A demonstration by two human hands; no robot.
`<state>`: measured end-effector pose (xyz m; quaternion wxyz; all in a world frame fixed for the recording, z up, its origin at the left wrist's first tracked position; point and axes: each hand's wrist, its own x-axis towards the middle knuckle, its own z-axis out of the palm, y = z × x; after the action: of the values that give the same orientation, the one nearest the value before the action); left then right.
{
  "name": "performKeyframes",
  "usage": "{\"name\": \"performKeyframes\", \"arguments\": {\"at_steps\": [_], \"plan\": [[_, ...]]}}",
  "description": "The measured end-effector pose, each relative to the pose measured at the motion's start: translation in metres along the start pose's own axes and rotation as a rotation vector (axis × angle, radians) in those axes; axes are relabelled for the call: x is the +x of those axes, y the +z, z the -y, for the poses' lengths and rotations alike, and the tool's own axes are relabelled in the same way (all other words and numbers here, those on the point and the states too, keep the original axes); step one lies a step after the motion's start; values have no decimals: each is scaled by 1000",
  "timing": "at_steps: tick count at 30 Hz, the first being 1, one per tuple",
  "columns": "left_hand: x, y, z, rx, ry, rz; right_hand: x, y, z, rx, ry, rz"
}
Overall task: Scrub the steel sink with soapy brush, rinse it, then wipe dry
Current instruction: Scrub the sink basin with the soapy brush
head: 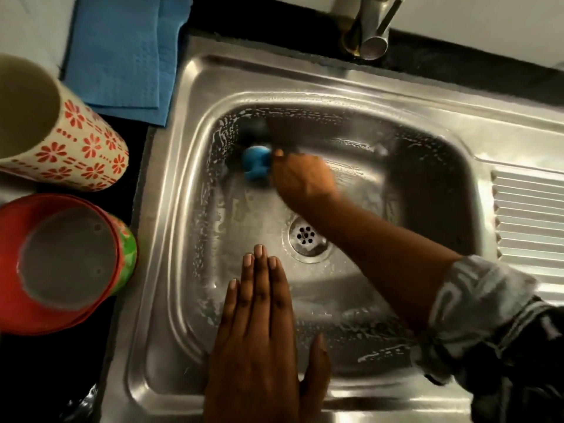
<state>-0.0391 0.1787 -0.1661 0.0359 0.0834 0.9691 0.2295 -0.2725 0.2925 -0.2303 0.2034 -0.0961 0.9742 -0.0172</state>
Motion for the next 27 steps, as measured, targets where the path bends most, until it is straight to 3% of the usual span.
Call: {"name": "performKeyframes", "arguments": {"at_steps": [4,8,10,15,17,24,27], "plan": [[-2,-5,0,-32,-5,6,-58,1,-109,-87,432,35],[-2,-6,0,-47,-12,27,-78,6,-126,-1,685,24],[-1,-6,0,-53,-6,30,-56,6,-98,100,663,5],[-1,0,1,-29,18,19,-2,7,14,214,174,35],[0,1,2,-18,24,23,0,3,28,220,117,12],[-2,-5,1,-66,21,20,-72,14,-116,131,804,-59],[-2,-4,2,-66,21,31,-72,30,-122,331,835,-94]]}}
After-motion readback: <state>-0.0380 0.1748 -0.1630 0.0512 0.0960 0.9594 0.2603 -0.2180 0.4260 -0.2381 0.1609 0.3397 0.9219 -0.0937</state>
